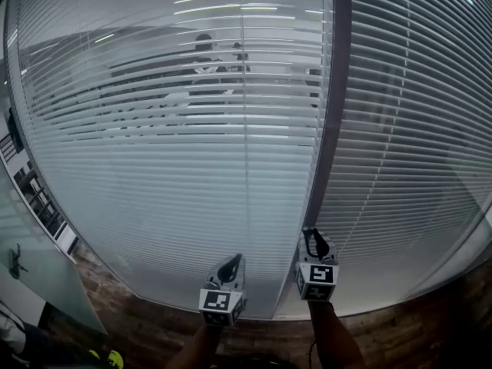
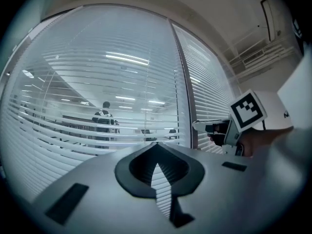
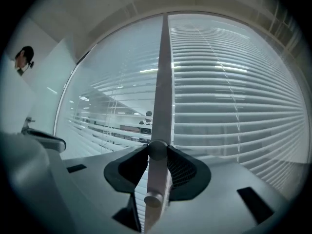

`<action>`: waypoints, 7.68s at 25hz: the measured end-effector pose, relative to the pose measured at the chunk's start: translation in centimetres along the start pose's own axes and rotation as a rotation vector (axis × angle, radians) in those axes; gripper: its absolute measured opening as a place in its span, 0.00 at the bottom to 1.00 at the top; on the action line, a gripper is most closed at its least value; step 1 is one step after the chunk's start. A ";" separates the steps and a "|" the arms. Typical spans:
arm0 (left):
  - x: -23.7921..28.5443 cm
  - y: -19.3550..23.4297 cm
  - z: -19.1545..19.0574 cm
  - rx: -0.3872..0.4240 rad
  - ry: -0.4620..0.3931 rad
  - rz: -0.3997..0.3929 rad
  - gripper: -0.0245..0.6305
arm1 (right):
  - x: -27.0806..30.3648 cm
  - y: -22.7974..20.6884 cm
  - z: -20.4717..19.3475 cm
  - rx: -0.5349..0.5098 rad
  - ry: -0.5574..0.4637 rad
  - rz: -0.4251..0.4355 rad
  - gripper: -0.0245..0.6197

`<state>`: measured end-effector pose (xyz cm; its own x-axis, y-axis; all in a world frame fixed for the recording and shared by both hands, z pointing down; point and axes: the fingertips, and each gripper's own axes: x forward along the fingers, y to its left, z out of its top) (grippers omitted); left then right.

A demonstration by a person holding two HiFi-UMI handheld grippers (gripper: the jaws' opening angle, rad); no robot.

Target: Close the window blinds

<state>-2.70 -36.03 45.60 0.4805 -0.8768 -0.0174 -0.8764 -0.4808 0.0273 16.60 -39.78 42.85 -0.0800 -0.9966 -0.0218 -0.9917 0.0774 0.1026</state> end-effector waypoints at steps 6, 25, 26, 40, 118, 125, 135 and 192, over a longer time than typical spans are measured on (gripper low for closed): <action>0.0 -0.7 0.0 -0.001 -0.002 -0.023 0.04 | 0.3 0.5 0.3 -0.274 -0.013 -0.027 0.24; 0.5 -1.1 -0.9 -0.001 0.006 -0.034 0.04 | 0.1 1.1 -0.7 -1.330 0.119 0.009 0.23; 0.4 -1.0 -0.9 -0.005 0.013 -0.025 0.04 | 0.1 1.1 -0.8 -1.339 0.127 0.010 0.23; -0.6 -1.2 0.7 -0.054 -0.001 -0.018 0.04 | -0.9 1.7 1.1 -0.517 0.033 0.117 0.24; -2.5 -0.5 -0.1 -0.055 0.038 0.012 0.04 | -1.4 0.4 0.7 -0.001 0.036 0.037 0.25; -2.4 -0.7 0.4 -0.051 0.023 0.010 0.04 | -0.8 0.0 0.3 0.001 0.071 -0.055 0.24; -2.3 -0.4 -1.1 -0.053 0.041 -0.005 0.04 | -0.9 -0.1 0.2 0.012 0.034 -0.061 0.23; -2.0 -3.0 0.6 -0.027 0.035 0.005 0.04 | -5.8 3.3 1.1 -0.395 -0.065 0.092 0.23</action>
<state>-1.07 -32.85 44.90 0.4770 -0.8787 0.0176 -0.8780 -0.4756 0.0541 13.68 -33.73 42.22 -0.1851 -0.9811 -0.0559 -0.8662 0.1360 0.4809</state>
